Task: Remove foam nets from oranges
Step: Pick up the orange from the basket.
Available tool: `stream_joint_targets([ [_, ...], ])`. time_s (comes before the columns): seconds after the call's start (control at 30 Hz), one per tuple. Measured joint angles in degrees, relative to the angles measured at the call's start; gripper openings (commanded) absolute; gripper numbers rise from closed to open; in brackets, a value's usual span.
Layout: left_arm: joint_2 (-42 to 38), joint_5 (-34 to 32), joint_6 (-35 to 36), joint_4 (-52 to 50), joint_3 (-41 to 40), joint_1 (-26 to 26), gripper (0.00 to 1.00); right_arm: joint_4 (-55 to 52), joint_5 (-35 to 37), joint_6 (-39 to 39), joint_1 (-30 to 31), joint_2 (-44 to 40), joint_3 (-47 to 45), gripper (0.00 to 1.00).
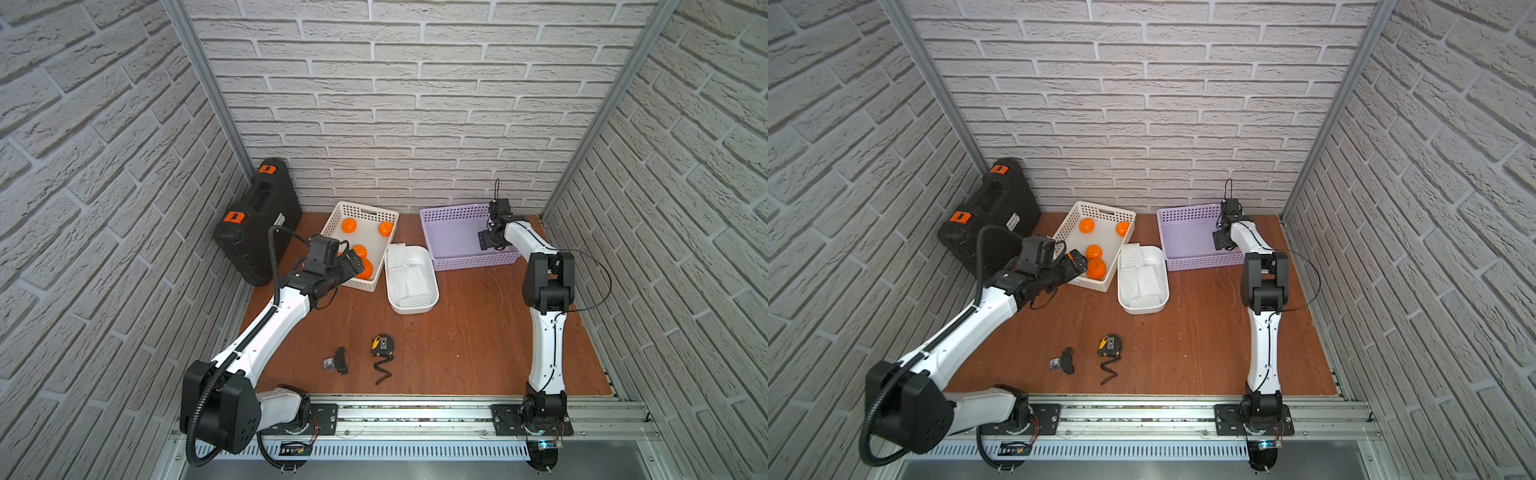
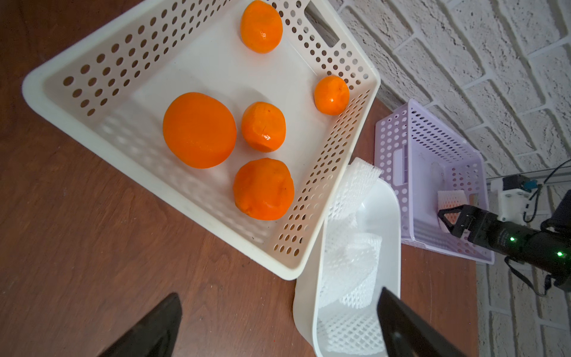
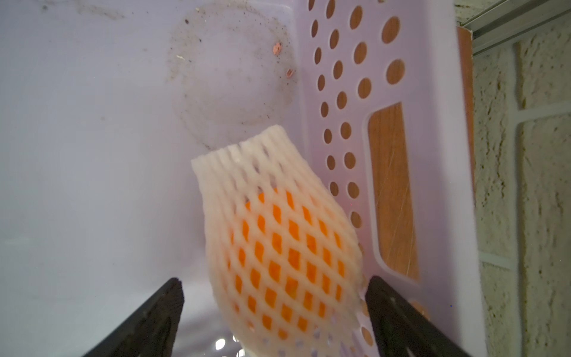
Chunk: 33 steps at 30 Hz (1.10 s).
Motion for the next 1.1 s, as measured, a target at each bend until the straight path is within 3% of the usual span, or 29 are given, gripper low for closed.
stream_joint_targets([
  [0.63, 0.7, 2.0, -0.4, 1.6, 0.0, 0.6, 0.98, 1.5, 2.5, -1.4, 0.6, 0.0, 0.9, 0.94],
  [1.1, 1.9, 3.6, -1.4, 2.2, 0.0, 1.3, 0.98, 0.8, 2.3, -2.2, 0.6, 3.1, 3.1, 0.88],
])
